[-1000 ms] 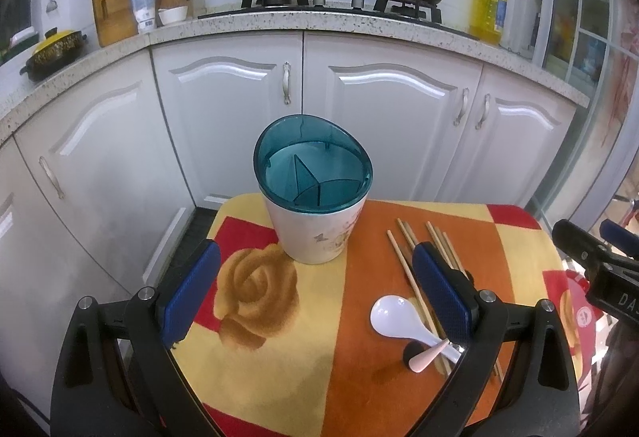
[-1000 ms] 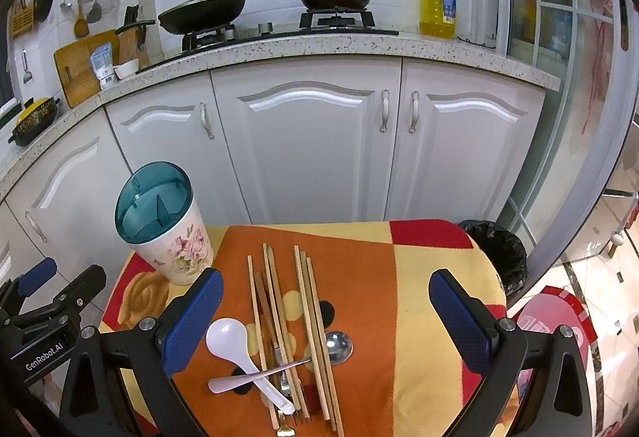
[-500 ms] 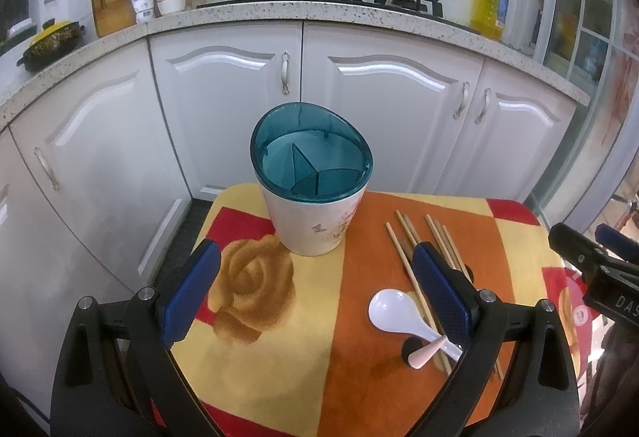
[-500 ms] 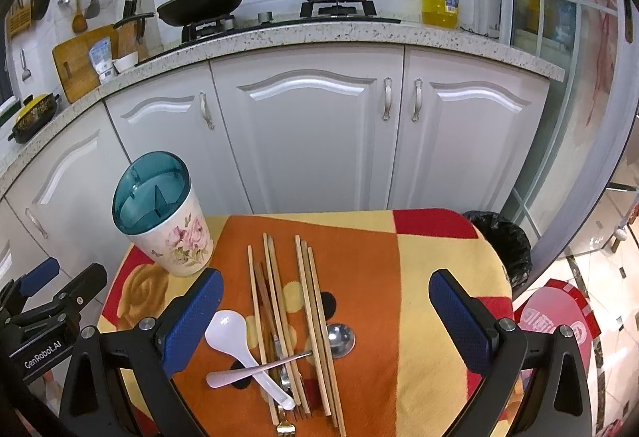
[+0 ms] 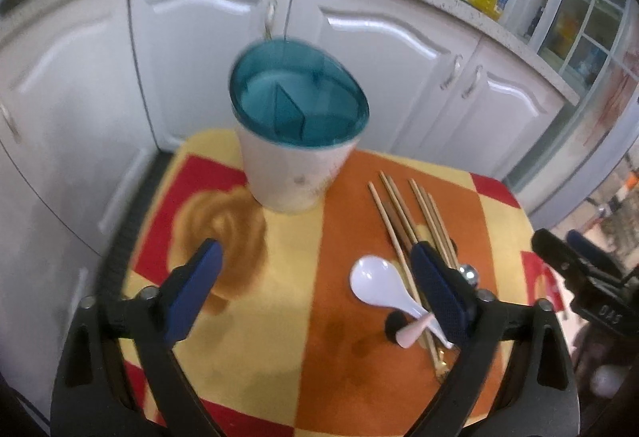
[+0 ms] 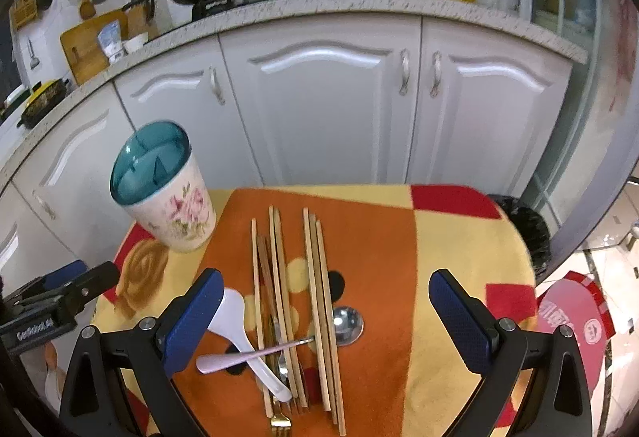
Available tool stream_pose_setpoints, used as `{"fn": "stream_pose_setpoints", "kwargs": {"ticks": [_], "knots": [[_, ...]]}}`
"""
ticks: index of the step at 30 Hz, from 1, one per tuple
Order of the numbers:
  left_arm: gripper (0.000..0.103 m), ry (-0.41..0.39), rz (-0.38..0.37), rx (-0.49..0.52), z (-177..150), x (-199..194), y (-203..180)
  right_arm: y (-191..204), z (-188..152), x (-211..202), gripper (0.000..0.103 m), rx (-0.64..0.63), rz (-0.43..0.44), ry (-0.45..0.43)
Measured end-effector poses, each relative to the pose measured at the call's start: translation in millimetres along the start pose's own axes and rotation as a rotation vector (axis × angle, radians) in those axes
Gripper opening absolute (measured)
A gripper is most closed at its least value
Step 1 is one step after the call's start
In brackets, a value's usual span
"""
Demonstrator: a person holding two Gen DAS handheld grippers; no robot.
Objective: Organize utensils
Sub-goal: 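Move both tools down toward the white spoon and chopsticks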
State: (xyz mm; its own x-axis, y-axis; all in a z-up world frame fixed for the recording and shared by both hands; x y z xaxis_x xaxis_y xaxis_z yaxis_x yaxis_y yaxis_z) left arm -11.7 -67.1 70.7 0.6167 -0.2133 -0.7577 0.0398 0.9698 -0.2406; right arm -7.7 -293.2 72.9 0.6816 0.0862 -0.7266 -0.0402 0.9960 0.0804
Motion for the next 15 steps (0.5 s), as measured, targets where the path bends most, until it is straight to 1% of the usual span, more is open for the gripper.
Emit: {"fn": "stream_pose_setpoints", "kwargs": {"ticks": [1,2,4,5,7,9,13,15], "knots": [[0.081,0.03,-0.024,-0.005,-4.1,6.9,-0.4,-2.2,-2.0,2.8,0.1,0.005,0.013,0.006],[0.078,0.054,-0.04,-0.006,-7.3,12.6,-1.5,-4.9,-4.0,5.4,0.099,0.014,0.025,0.011],[0.067,0.111,-0.071,-0.007,-16.3,28.4,-2.9,-10.7,-7.8,10.2,0.094,0.028,0.045,0.02],[0.066,0.131,-0.084,-0.01,-19.7,34.2,-3.4,-13.9,-10.2,13.1,0.092,0.034,0.057,0.028],[0.066,0.177,-0.115,-0.033,-27.2,48.9,-3.5,-19.6,-15.9,19.6,0.082,0.044,0.07,0.046],[0.066,0.206,-0.126,-0.048,-30.5,59.1,-2.9,-27.3,-23.0,29.7,0.077,0.066,0.079,0.074],[0.066,0.239,-0.121,-0.032,-33.1,79.7,-5.7,-36.8,-30.0,48.2,0.064,0.111,0.11,0.119],[0.066,0.259,-0.12,-0.026,-33.6,90.9,-7.7,-38.1,-27.6,56.6,0.062,0.12,0.126,0.135]]}}
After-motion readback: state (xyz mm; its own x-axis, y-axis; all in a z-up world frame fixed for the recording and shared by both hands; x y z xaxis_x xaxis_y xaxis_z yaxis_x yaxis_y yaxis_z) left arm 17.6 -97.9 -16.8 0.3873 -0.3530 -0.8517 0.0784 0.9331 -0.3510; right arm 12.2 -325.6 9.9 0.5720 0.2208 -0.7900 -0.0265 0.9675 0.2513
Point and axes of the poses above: each gripper's, at about its wrist camera, not at the fingertips, and x roughly the way its jaws point, y to its left, z to its top, the point moved 7 cm from there along x, roughly the way its jaws point, and after that the axes turned 1 degree about -z, right-handed, at the moved point
